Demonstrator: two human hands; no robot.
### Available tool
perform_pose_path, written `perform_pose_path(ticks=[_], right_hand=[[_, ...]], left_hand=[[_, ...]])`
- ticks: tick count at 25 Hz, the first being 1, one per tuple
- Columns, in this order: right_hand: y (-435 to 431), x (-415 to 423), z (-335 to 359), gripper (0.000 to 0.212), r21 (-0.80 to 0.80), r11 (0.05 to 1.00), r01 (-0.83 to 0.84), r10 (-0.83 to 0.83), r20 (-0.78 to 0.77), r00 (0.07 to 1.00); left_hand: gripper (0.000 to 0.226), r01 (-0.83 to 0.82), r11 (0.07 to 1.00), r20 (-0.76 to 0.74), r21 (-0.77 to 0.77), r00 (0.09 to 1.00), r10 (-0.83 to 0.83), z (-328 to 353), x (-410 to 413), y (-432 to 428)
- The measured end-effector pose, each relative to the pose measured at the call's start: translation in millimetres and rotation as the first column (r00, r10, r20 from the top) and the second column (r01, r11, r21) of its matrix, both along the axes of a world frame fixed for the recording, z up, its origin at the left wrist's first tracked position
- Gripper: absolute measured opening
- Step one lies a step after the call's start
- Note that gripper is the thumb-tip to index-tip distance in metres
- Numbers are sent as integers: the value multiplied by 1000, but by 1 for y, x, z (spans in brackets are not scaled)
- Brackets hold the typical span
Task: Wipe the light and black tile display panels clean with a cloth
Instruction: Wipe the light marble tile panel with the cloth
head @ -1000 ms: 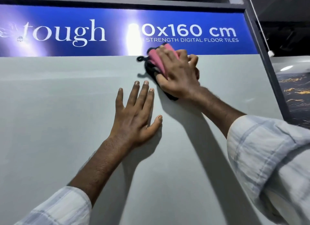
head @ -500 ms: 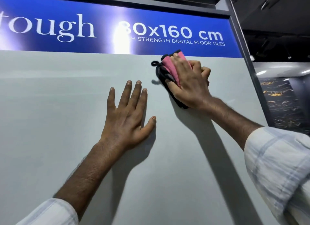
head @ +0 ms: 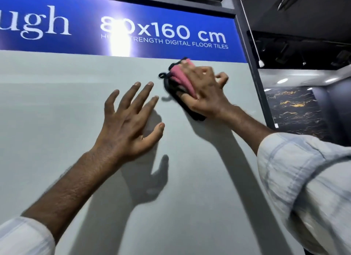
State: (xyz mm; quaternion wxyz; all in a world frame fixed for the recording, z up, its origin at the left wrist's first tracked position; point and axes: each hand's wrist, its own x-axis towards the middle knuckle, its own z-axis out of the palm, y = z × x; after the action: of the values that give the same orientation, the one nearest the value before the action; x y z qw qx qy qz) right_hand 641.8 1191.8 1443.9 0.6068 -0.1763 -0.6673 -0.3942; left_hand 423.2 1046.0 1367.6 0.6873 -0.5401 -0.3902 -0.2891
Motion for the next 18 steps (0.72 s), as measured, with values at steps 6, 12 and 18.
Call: perform_pose_path(ticks=[6, 12, 18], right_hand=[[24, 17, 39, 68, -207, 977, -56, -17, -334, 942], [46, 48, 63, 69, -58, 997, -46, 40, -109, 993], [27, 11, 7, 73, 110, 994, 8, -17, 77, 997]], left_hand=[[77, -164, 986, 43, -11, 985, 164, -15, 31, 44], [79, -257, 966, 52, -4, 965, 257, -17, 30, 45], [79, -239, 971, 45, 1, 970, 239, -18, 26, 45]])
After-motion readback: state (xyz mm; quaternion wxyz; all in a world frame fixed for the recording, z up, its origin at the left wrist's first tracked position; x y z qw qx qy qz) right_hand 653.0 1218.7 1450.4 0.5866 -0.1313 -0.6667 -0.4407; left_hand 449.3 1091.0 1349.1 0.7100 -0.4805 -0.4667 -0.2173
